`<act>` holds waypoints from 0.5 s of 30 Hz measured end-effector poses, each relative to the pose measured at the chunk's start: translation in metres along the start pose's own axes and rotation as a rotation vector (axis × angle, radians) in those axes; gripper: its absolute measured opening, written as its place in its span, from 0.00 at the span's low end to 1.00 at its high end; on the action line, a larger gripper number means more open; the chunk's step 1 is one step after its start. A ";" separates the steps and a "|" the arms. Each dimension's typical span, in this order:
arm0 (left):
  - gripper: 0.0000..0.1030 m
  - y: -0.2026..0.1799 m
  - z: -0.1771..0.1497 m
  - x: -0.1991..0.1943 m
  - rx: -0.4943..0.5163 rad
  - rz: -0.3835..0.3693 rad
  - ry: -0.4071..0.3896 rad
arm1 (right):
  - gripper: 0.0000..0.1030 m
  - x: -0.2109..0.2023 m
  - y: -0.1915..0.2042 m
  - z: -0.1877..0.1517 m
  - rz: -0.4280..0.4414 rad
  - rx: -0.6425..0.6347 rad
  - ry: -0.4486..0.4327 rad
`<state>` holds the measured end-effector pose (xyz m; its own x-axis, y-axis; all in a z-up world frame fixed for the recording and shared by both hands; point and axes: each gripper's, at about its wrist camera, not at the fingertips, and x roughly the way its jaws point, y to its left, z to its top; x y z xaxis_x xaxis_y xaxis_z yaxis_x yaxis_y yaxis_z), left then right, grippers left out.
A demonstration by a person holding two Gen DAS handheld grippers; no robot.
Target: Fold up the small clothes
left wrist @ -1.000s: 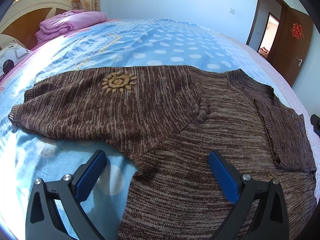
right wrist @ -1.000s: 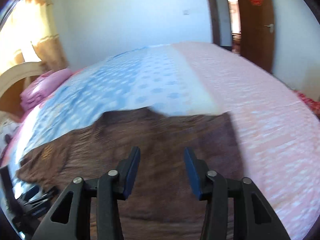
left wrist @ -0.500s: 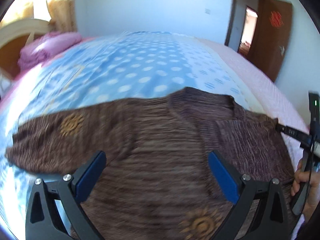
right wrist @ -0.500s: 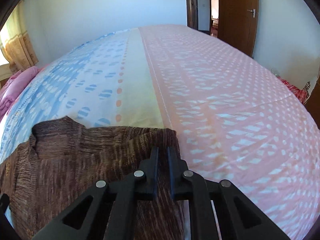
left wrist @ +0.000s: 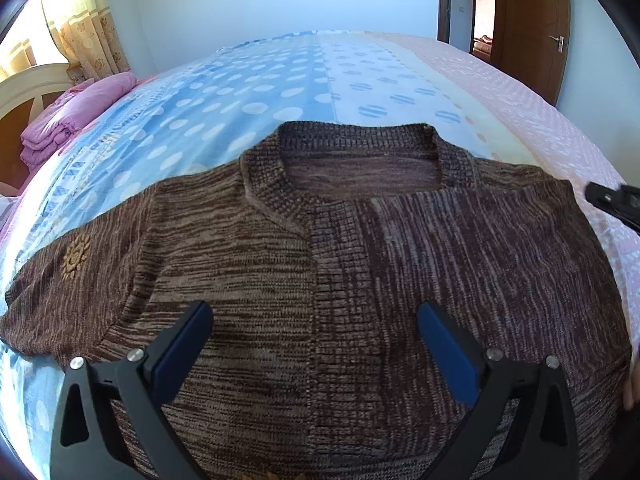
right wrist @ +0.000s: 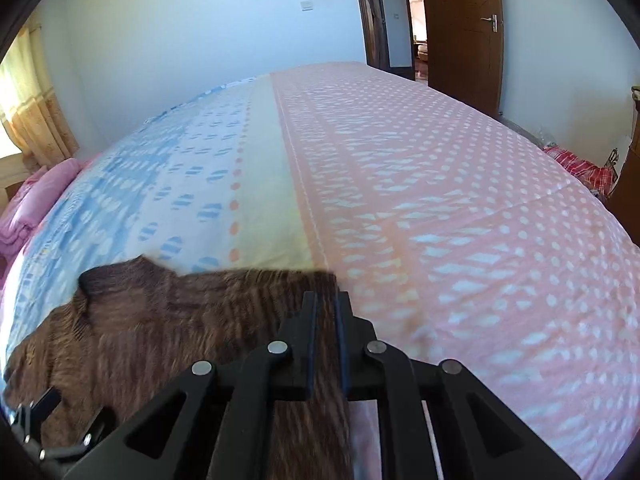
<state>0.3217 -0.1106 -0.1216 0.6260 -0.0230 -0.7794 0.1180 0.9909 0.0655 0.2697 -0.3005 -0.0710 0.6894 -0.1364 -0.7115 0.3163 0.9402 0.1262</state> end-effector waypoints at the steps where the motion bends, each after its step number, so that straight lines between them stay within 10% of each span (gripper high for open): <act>1: 1.00 -0.002 -0.001 0.001 -0.001 -0.001 -0.001 | 0.09 -0.007 0.001 -0.007 0.010 0.001 0.006; 15: 1.00 0.000 -0.004 0.001 -0.024 -0.029 -0.001 | 0.09 -0.017 0.002 -0.065 0.036 -0.017 0.011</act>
<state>0.3188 -0.1103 -0.1249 0.6230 -0.0521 -0.7805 0.1179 0.9926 0.0278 0.2164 -0.2757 -0.1039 0.6927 -0.0990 -0.7144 0.2804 0.9496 0.1403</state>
